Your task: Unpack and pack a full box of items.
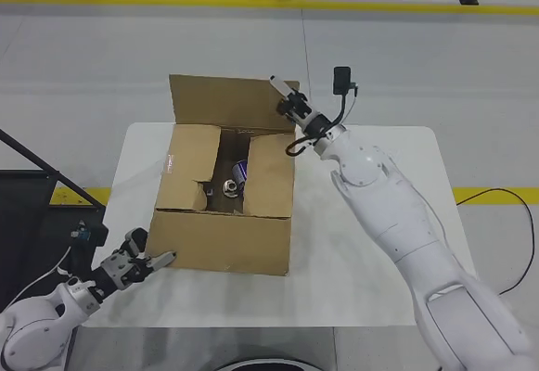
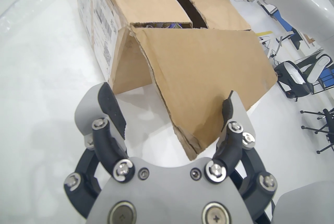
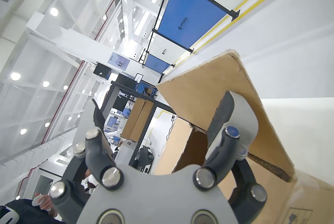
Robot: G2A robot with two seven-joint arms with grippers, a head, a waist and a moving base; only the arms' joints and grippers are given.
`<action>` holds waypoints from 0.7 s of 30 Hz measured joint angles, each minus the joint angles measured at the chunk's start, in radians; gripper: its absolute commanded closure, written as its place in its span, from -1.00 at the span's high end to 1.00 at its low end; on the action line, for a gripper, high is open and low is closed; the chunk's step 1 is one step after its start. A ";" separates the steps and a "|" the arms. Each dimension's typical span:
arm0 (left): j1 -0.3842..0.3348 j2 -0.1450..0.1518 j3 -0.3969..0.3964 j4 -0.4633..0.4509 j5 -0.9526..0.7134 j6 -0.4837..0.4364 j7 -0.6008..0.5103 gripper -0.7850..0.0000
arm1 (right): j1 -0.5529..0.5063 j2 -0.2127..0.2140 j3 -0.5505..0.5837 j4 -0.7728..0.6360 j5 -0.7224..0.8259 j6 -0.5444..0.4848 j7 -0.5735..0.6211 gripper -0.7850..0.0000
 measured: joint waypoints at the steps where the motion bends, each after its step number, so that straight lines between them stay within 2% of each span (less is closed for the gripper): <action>1: 0.005 0.000 -0.002 -0.001 0.003 0.001 0.007 1.00 | 0.013 -0.008 -0.005 0.028 0.002 0.000 0.000 1.00; 11: 0.033 0.005 -0.003 -0.014 0.017 0.016 0.039 1.00 | 0.098 -0.104 -0.061 0.291 0.013 -0.014 -0.037 1.00; 21: 0.024 0.013 0.014 0.004 0.023 0.013 0.041 1.00 | 0.137 -0.151 -0.053 0.411 0.026 -0.056 -0.017 1.00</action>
